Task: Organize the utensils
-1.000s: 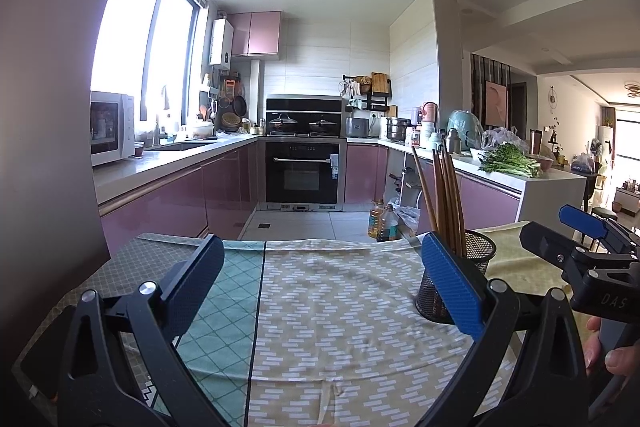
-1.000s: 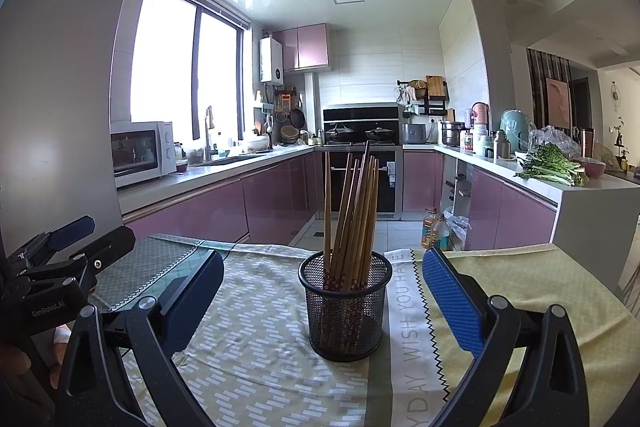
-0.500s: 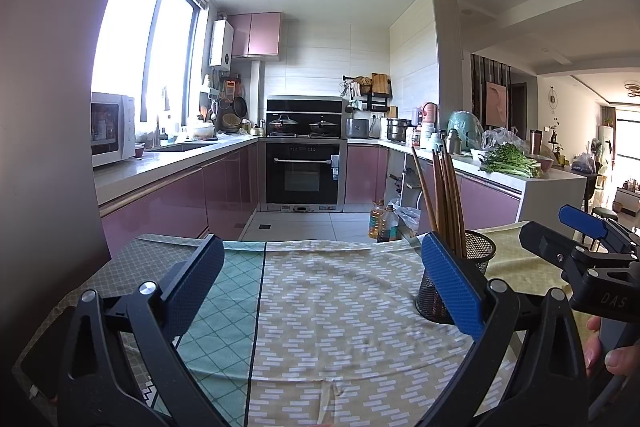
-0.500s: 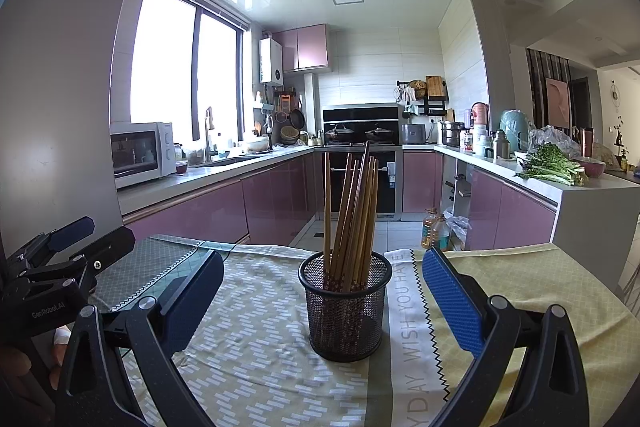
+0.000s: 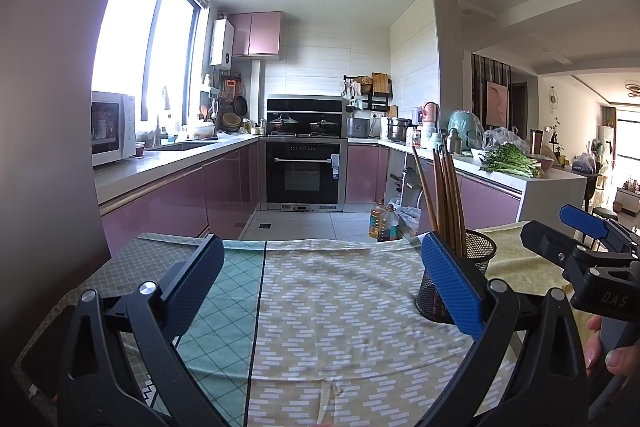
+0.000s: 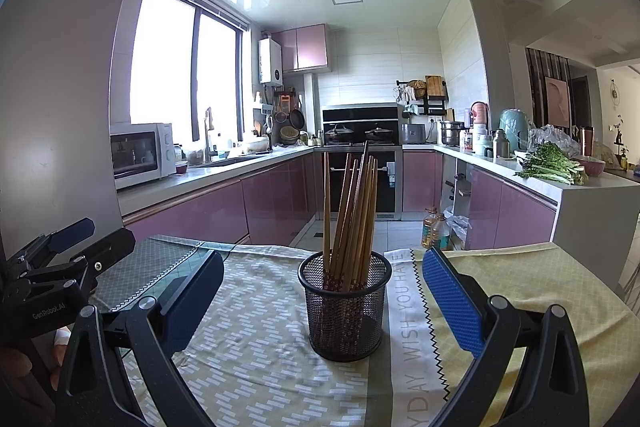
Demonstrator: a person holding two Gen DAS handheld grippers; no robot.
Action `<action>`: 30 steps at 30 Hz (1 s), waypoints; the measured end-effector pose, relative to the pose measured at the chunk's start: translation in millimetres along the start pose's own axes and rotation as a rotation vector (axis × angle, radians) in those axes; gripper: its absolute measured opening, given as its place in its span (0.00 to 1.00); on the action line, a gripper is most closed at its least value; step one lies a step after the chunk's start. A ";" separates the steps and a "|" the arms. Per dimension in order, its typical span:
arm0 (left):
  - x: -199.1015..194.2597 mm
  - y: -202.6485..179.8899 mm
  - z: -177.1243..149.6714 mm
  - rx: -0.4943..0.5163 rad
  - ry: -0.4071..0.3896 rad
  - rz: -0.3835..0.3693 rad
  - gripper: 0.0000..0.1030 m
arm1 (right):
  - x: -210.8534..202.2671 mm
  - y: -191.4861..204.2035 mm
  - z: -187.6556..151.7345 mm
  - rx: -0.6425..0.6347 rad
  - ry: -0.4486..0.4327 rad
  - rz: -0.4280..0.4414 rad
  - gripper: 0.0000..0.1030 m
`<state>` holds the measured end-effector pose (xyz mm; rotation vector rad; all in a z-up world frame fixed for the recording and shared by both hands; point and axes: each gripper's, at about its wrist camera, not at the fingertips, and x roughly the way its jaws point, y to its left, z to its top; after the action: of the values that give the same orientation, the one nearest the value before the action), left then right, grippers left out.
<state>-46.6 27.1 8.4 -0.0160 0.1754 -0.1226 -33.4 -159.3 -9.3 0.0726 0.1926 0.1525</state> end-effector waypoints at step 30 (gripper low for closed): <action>0.8 -1.2 -1.2 0.001 0.004 -0.001 0.94 | 1.2 0.9 -1.6 0.009 0.007 0.000 0.93</action>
<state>-46.2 25.8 7.1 -0.0145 0.1790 -0.1240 -32.6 -158.1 -11.0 0.0807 0.2004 0.1519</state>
